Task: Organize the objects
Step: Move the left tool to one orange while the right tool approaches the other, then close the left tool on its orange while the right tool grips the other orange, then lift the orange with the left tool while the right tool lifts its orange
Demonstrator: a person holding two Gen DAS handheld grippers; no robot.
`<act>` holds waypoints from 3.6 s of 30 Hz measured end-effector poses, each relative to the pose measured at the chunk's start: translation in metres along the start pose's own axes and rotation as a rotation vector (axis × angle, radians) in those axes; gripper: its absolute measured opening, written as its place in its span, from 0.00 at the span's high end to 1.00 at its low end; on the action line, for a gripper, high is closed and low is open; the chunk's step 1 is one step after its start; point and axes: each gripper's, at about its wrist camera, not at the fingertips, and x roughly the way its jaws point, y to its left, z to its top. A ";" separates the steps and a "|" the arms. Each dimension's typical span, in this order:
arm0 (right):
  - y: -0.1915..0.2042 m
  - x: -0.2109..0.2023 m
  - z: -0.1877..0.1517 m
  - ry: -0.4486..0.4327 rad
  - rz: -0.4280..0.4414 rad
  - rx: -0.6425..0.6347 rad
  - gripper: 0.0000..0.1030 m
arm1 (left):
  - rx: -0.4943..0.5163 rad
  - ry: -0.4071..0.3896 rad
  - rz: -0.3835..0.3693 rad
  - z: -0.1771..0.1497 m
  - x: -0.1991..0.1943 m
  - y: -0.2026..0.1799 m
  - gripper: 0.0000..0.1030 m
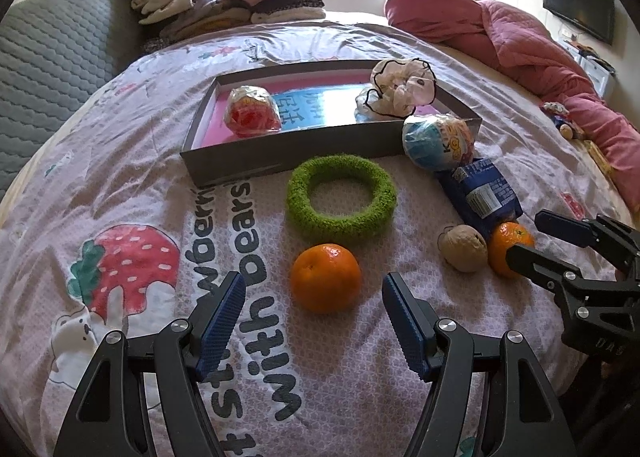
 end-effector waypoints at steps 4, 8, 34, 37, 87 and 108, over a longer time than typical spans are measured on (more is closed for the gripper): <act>0.000 0.002 0.000 0.010 0.000 0.002 0.45 | 0.000 0.002 0.002 0.001 0.002 -0.001 0.30; 0.000 0.006 -0.001 0.024 0.003 0.010 0.45 | -0.003 0.005 0.012 0.002 0.006 -0.003 0.30; 0.005 0.022 -0.003 0.066 -0.001 0.009 0.49 | -0.057 0.039 0.027 0.006 0.025 0.009 0.30; 0.005 0.023 -0.003 0.069 0.001 0.011 0.52 | -0.056 0.043 0.014 0.006 0.026 0.008 0.34; 0.022 -0.004 0.021 -0.069 0.094 -0.022 0.61 | -0.004 -0.051 -0.027 0.016 -0.005 -0.016 0.62; 0.028 -0.002 0.034 -0.102 0.068 -0.014 0.61 | -0.035 -0.073 0.013 0.026 -0.009 -0.011 0.62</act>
